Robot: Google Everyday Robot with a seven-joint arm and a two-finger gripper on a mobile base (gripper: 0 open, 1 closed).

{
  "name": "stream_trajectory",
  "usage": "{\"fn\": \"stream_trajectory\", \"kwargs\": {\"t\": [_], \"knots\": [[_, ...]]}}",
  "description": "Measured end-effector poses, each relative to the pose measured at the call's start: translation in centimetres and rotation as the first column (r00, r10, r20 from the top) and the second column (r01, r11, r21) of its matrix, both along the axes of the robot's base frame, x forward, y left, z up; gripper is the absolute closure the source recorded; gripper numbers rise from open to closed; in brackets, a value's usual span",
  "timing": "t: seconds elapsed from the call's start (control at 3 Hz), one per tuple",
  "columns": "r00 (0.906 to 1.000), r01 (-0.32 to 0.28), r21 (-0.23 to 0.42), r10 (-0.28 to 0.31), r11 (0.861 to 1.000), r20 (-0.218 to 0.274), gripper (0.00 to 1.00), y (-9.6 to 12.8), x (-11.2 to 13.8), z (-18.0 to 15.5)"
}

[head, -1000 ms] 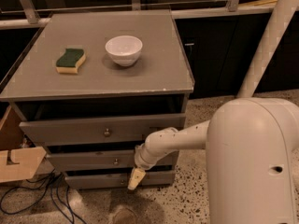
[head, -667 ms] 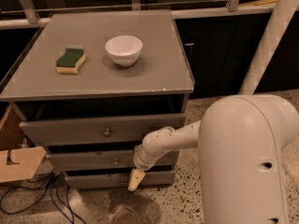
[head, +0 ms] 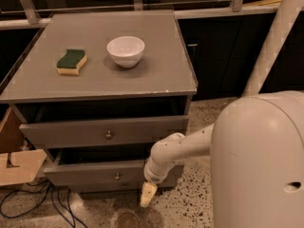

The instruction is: Open middle drawer

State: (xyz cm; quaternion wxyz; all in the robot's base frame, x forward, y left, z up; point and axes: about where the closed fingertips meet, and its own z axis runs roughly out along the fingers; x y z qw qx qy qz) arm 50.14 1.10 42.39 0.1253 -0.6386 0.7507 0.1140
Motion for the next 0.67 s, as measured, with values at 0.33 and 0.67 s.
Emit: {"fn": "stream_trajectory", "kwargs": {"t": [0.33, 0.67], "knots": [[1.0, 0.003, -0.002, -0.003, 1.0, -0.002, 0.0, -0.27, -0.33, 0.15], [0.9999, 0.001, -0.012, -0.001, 1.0, 0.016, 0.0, 0.06, 0.01, 0.34]]}}
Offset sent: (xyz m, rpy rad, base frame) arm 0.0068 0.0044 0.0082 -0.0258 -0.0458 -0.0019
